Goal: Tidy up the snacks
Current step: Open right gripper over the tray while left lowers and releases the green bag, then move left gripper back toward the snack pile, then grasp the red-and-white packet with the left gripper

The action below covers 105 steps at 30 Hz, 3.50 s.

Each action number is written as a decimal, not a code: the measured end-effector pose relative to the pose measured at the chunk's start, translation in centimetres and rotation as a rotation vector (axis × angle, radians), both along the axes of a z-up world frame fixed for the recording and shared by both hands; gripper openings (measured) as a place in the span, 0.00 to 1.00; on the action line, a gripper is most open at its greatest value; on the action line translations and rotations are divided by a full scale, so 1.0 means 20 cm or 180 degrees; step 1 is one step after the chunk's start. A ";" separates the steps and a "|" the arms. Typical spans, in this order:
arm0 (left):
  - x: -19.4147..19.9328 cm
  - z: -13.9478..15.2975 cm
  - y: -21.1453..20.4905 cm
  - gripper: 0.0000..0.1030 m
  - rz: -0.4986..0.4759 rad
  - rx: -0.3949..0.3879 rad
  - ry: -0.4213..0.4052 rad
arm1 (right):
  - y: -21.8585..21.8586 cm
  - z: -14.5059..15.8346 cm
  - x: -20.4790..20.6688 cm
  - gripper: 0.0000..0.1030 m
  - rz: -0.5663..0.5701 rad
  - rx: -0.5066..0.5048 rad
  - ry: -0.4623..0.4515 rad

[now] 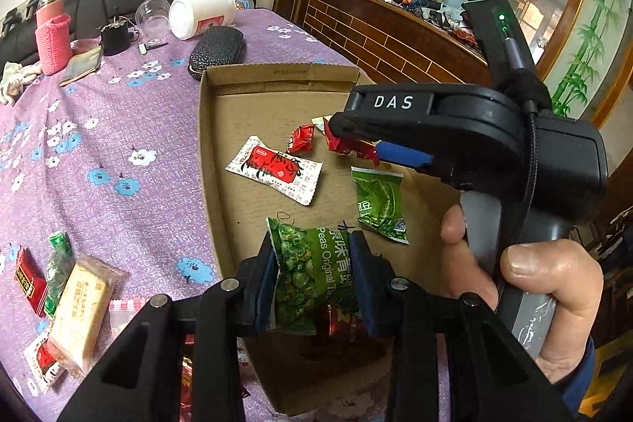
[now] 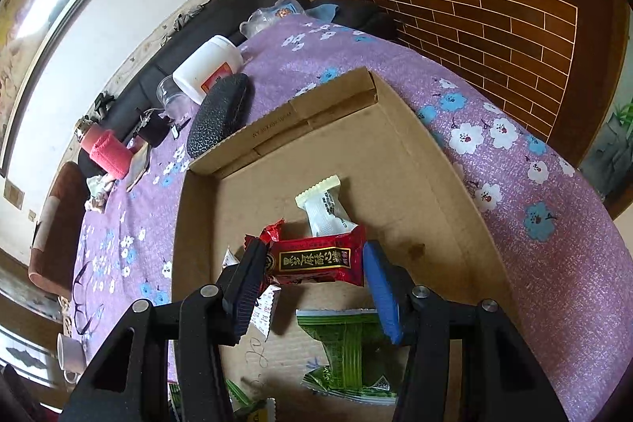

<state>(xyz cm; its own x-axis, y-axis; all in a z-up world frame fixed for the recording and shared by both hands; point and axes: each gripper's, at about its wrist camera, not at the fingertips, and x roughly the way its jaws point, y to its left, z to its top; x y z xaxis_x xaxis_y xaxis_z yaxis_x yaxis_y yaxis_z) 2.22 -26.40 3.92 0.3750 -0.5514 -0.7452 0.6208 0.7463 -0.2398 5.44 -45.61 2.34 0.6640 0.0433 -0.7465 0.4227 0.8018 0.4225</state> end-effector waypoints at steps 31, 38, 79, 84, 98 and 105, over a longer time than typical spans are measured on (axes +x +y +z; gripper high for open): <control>0.01 0.04 0.04 0.49 0.0064 -0.0166 -0.0036 | 0.02 0.03 -0.03 0.54 -0.0043 -0.0035 -0.0078; -0.03 0.11 0.06 0.49 0.0059 -0.0210 -0.0093 | 0.02 0.06 -0.05 0.54 -0.0059 -0.0080 -0.0147; 0.05 -0.13 0.89 0.71 0.0082 0.1029 -0.0491 | 0.12 0.09 -0.04 0.54 0.0097 -0.0220 -0.0249; 0.05 -0.16 0.87 0.30 0.0122 0.0974 -0.0479 | 0.18 0.13 -0.05 0.54 0.0203 -0.0282 -0.0367; 0.19 -0.15 1.03 0.25 0.0735 0.0814 -0.0344 | 0.84 0.09 0.00 0.55 0.1833 -0.0058 -0.0372; 0.20 -0.14 1.08 0.25 0.0717 0.0776 -0.0243 | 1.06 0.05 0.17 0.55 0.2032 -0.0040 -0.0060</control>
<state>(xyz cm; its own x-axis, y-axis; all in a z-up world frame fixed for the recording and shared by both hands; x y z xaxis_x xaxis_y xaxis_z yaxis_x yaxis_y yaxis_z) 6.24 -4.84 1.14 0.5270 -0.2575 -0.8099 0.4431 0.8964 0.0034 8.79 -24.47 3.43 0.5234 0.4261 -0.7379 -0.1474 0.8982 0.4141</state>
